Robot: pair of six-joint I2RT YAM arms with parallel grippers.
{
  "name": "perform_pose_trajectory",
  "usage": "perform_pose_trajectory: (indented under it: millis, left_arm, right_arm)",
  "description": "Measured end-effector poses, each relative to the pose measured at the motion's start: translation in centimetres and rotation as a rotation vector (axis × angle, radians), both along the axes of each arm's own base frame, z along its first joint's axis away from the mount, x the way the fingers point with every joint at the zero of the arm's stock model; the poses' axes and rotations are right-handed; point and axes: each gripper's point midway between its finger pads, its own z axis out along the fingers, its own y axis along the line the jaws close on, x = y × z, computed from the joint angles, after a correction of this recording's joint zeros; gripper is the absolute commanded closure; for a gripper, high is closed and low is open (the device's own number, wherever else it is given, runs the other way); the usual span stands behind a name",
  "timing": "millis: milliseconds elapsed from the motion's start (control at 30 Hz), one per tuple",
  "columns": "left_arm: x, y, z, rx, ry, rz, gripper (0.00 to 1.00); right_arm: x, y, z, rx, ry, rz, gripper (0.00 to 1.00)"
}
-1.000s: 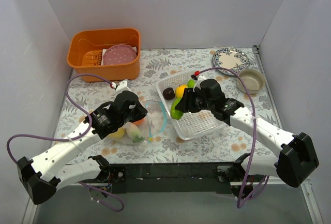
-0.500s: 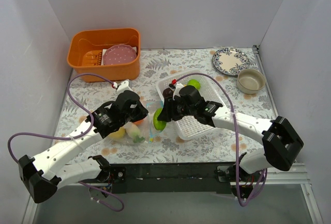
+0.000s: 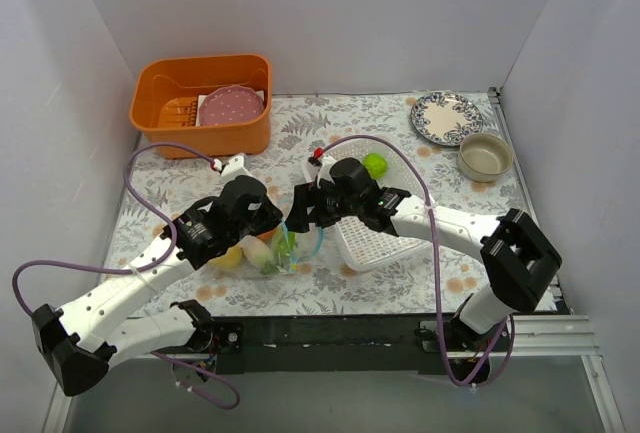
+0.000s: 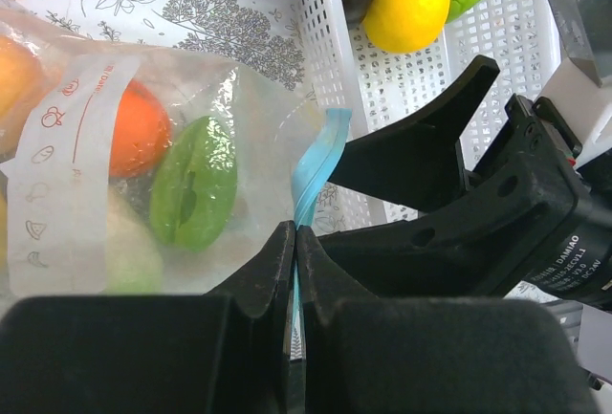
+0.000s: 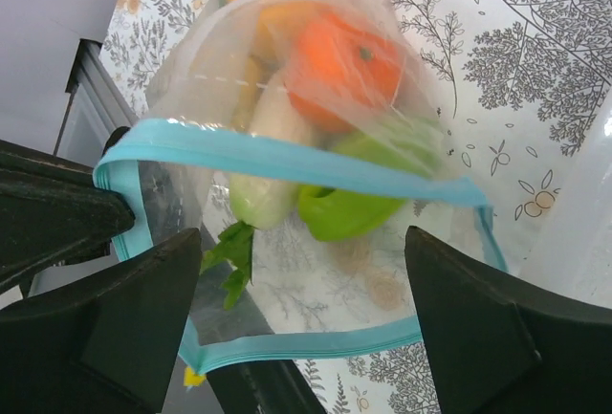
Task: Place the food in the zip-top bag and seal the zipper
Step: Place the fake fruit in the zipper food storage bag, then move the fake fruit to the bin.
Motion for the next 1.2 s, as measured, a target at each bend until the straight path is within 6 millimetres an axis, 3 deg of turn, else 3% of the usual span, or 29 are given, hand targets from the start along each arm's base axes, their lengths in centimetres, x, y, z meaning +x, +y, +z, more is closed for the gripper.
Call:
perform_pose_trajectory:
  millis: [267, 467, 600, 700, 867, 1067, 1200]
  left_arm:
    - [0.1, 0.2, 0.1, 0.002, -0.006, 0.008, 1.0]
    - [0.1, 0.2, 0.1, 0.003, -0.006, 0.007, 1.0]
    - [0.1, 0.2, 0.1, 0.003, -0.007, 0.007, 1.0]
    - [0.1, 0.2, 0.1, 0.003, -0.006, 0.007, 1.0]
    - [0.1, 0.2, 0.1, 0.003, -0.006, 0.007, 1.0]
    - [0.0, 0.2, 0.1, 0.003, -0.005, 0.006, 0.99]
    - [-0.1, 0.1, 0.0, 0.001, 0.0, 0.004, 0.99]
  right_arm:
    - [1.1, -1.8, 1.0, -0.047, -0.06, -0.091, 0.04]
    - [3.0, -5.5, 5.3, -0.044, -0.199, -0.267, 0.02]
    - [4.9, -8.8, 6.3, -0.059, -0.229, -0.386, 0.02]
    - [7.3, -11.6, 5.2, -0.106, -0.2, -0.467, 0.02]
    - [10.6, -15.2, 1.5, -0.204, -0.08, -0.524, 0.02]
    - [13.0, -15.6, -1.2, -0.276, 0.024, -0.53, 0.02]
    - [13.8, -15.4, -1.5, -0.272, 0.048, -0.545, 0.02]
